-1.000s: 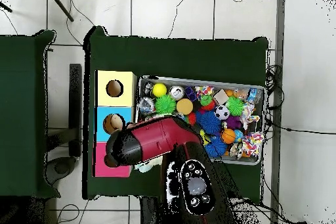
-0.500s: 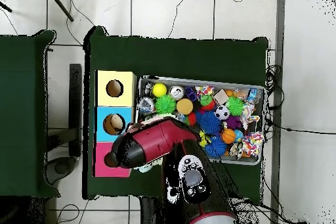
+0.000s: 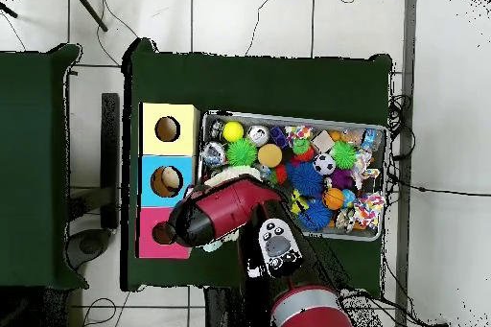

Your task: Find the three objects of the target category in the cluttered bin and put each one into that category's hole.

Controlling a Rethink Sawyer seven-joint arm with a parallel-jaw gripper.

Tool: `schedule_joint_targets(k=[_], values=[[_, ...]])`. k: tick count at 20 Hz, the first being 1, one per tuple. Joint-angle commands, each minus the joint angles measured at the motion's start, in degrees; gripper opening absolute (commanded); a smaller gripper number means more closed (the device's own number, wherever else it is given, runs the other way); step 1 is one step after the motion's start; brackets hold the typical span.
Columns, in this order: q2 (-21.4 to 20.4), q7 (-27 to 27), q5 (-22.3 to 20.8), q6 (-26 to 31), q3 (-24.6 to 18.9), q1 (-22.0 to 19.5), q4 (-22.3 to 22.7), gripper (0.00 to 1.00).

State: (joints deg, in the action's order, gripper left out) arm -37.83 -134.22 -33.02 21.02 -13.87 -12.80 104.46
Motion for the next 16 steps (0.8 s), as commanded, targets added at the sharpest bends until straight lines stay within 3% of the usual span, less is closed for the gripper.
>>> schedule_joint_targets(k=[1,8,16], values=[[3.50,4.07,-4.55,-2.31,-1.09,-2.73,-2.30,1.00],[5.06,15.53,-9.06,1.06,-6.52,-12.35,0.17,1.00],[12.30,10.22,-19.81,-4.38,-3.73,-12.08,-2.35,1.00]])
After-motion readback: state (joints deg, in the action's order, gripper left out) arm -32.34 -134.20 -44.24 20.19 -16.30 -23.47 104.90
